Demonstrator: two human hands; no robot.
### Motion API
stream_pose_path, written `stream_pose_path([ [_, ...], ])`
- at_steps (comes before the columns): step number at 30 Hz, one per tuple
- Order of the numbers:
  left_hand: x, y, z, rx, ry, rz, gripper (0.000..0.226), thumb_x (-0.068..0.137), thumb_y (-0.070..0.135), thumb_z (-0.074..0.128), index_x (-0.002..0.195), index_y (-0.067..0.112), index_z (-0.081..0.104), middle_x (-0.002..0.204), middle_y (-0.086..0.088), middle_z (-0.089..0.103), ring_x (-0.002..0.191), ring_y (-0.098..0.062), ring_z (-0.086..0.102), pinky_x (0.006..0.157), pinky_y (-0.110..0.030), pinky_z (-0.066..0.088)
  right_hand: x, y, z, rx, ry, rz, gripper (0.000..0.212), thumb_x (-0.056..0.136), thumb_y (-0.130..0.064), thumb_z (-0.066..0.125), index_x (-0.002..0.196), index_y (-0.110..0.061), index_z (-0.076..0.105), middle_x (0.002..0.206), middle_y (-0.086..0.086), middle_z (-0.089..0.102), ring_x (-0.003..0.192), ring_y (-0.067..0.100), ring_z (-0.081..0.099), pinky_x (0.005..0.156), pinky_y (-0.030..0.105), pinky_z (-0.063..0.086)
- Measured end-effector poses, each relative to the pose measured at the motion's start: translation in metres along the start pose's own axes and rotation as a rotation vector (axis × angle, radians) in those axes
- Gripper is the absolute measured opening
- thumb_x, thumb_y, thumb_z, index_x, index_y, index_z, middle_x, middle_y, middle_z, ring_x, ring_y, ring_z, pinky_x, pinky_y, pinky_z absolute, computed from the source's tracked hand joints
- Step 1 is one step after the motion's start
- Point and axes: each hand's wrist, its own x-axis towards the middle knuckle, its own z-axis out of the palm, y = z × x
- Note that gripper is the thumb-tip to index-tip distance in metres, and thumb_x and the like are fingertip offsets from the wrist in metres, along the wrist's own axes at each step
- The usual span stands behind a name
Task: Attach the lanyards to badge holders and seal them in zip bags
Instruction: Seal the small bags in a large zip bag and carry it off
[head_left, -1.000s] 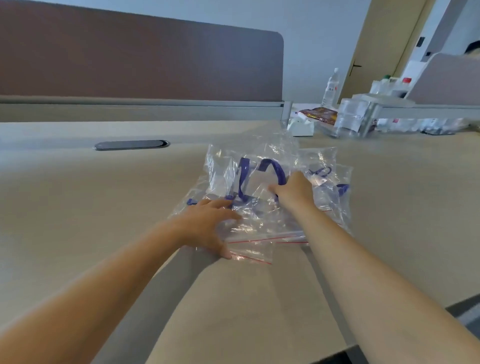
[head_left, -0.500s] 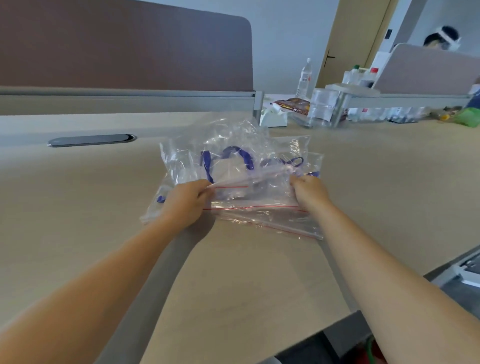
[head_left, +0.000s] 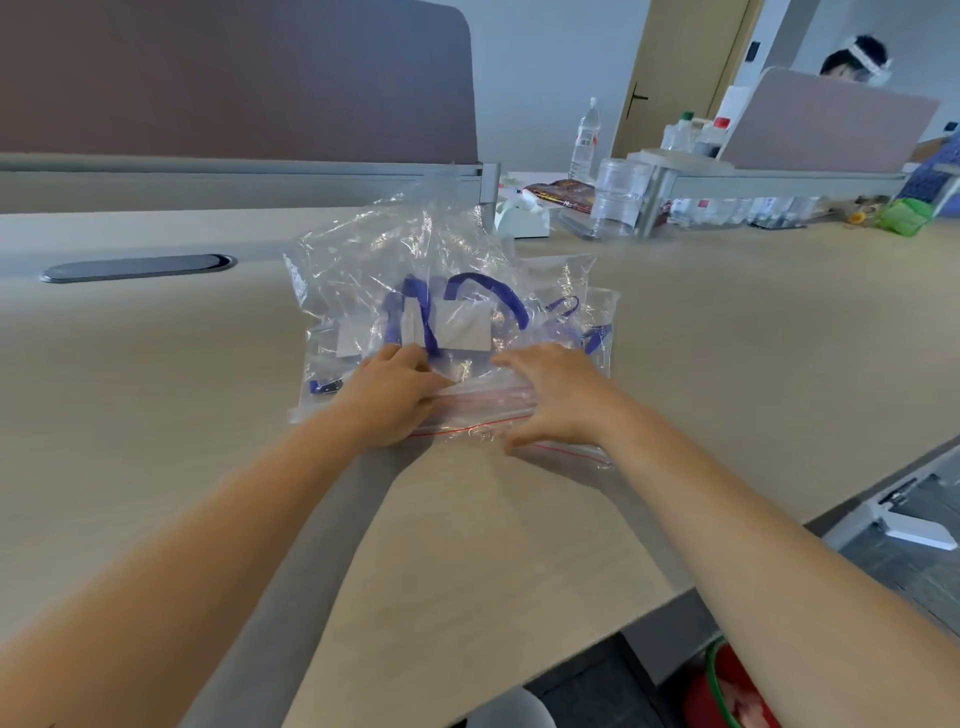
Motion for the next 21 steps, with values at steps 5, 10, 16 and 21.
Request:
stream_pose_path([
  [5,-0.007,0.006,-0.009,-0.121,-0.136,-0.05,0.061,0.081,0.06,0.047,0.137,0.035,0.039,0.139,-0.002,0.034,0.13,-0.025,0.029,0.111,-0.039,0.024,0.003,0.0,0.007,0.096,-0.074,0.138,0.044,0.072,-0.017,0.063,0.116,-0.019,0.054,0.115,0.005,0.061,0.103,0.026,0.056,0.089,0.033,0.047],
  [10,0.001,0.013,-0.014,-0.066,-0.156,-0.087,0.07,0.075,0.063,0.054,0.133,0.026,0.044,0.136,-0.002,0.043,0.125,-0.024,0.04,0.105,-0.039,0.033,0.023,0.001,0.017,-0.088,0.026,0.104,0.024,0.083,-0.006,0.046,0.1,-0.011,0.063,0.105,0.012,0.064,0.095,0.03,0.059,0.072,0.029,0.039],
  [16,0.02,0.028,-0.01,0.069,0.004,-0.218,0.05,0.083,0.045,0.055,0.122,0.015,0.049,0.125,-0.005,0.054,0.116,-0.028,0.052,0.091,-0.039,0.042,0.041,0.005,0.007,-0.029,-0.062,0.132,0.019,0.089,-0.004,0.042,0.079,-0.006,0.057,0.078,0.009,0.054,0.078,0.026,0.053,0.067,0.028,0.038],
  [21,0.028,0.024,-0.014,0.189,0.12,-0.2,0.028,0.089,0.008,0.044,0.116,0.011,0.051,0.121,-0.01,0.057,0.112,-0.032,0.054,0.086,-0.037,0.041,0.037,0.001,-0.017,0.055,-0.096,0.129,0.035,0.091,-0.005,0.042,0.058,-0.015,0.033,0.066,0.003,0.04,0.066,0.021,0.042,0.052,0.026,0.027],
])
